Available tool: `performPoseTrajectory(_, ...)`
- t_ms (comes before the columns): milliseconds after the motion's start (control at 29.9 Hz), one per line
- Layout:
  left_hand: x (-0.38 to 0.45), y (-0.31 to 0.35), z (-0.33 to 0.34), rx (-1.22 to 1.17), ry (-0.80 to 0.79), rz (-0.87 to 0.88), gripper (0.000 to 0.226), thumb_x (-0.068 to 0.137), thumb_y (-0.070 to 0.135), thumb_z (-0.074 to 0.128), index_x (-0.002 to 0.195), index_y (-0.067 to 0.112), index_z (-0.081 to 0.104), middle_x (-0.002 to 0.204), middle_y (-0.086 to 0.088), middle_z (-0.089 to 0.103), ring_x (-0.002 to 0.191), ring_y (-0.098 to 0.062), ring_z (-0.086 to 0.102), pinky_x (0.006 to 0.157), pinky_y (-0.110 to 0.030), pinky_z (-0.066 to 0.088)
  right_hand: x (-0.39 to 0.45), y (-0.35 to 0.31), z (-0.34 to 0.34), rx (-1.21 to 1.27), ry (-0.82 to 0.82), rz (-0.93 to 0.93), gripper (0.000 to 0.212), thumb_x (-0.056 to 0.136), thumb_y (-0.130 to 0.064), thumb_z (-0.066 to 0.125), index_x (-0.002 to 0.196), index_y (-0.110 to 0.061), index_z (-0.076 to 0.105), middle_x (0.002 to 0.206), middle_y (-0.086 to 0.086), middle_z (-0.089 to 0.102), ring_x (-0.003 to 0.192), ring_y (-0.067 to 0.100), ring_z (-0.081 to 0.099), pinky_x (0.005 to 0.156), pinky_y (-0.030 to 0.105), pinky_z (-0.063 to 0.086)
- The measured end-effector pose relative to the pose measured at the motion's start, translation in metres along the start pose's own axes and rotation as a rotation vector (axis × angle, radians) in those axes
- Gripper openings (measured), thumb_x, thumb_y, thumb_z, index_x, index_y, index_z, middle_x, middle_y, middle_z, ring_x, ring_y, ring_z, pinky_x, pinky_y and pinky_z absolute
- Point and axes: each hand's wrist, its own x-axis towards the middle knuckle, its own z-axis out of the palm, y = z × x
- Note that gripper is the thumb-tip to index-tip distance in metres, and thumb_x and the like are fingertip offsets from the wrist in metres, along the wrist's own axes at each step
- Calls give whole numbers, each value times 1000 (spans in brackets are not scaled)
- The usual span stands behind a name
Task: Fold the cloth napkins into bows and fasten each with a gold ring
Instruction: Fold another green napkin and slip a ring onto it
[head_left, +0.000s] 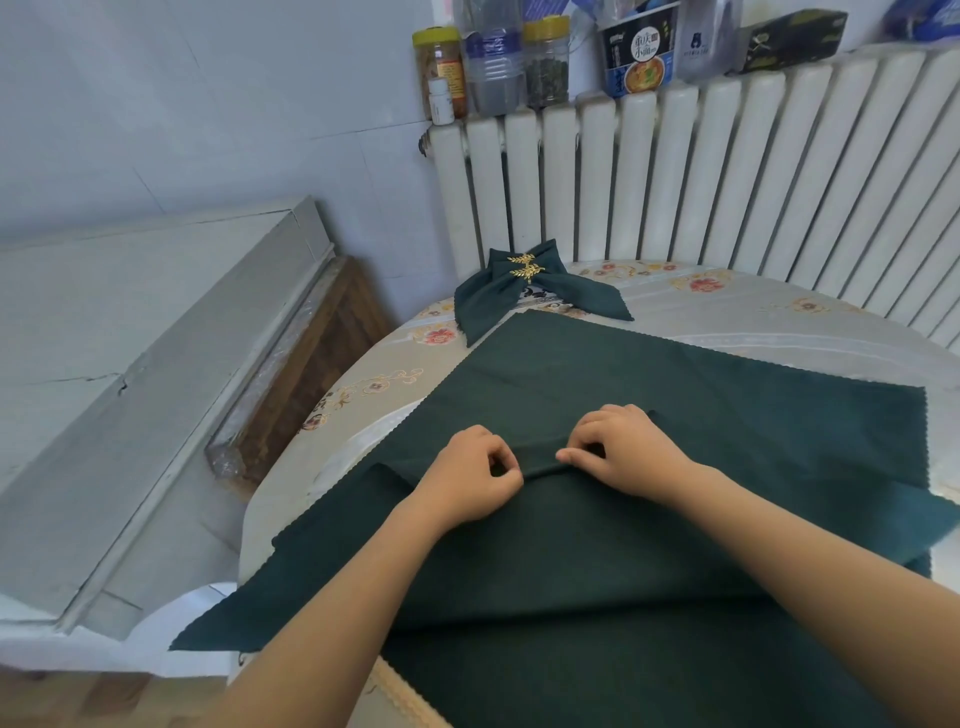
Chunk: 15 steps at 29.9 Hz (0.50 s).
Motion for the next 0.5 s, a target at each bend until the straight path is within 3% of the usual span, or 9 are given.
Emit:
performPoseTrajectory(67,1,-1,2,-3,50,-39,15,86,33,64,75,22,63,87,8,51,86,-10,52,74,-20,37,2,0,0,53,-13,77,30,90,-46,55,87,-20,71,102,-8,63,101,15,53,87,28,36)
performPoseTrajectory(134,3,0,4,49,90,-52,14,83,34,69,78,22,66,95,6,50,98,-12,49,82,-21,33,5,-2,1,47,-1,149,23,85,-44,62,89,-22,68,109,-6,58,107,17,48,91,30,35)
performPoseTrajectory(234,7,2,3,143,100,-101,20,80,39,71,91,26,60,110,6,51,110,-14,42,89,-27,25,9,-7,1,5,-51,250,45,83,-45,65,122,-28,52,126,-4,49,120,20,39,99,33,28)
performPoseTrajectory(301,10,3,1,146,89,-154,34,79,42,72,103,26,55,113,6,54,112,-14,46,90,-30,25,11,-9,-2,-49,-110,281,52,84,-48,62,130,-30,46,127,-3,50,123,21,39,101,36,26)
performPoseTrajectory(367,11,7,-1,172,72,-165,38,79,43,71,110,27,55,114,7,58,113,-15,48,89,-30,24,12,-12,-5,-123,-114,265,43,84,-49,61,122,-30,55,121,-1,52,119,21,41,100,35,26)
performPoseTrajectory(501,3,15,-2,356,161,-37,21,82,37,67,98,24,63,102,4,57,105,-16,49,87,-29,24,-1,-21,-7,-156,38,171,27,84,-42,63,105,-25,61,109,-3,51,109,20,43,95,32,27)
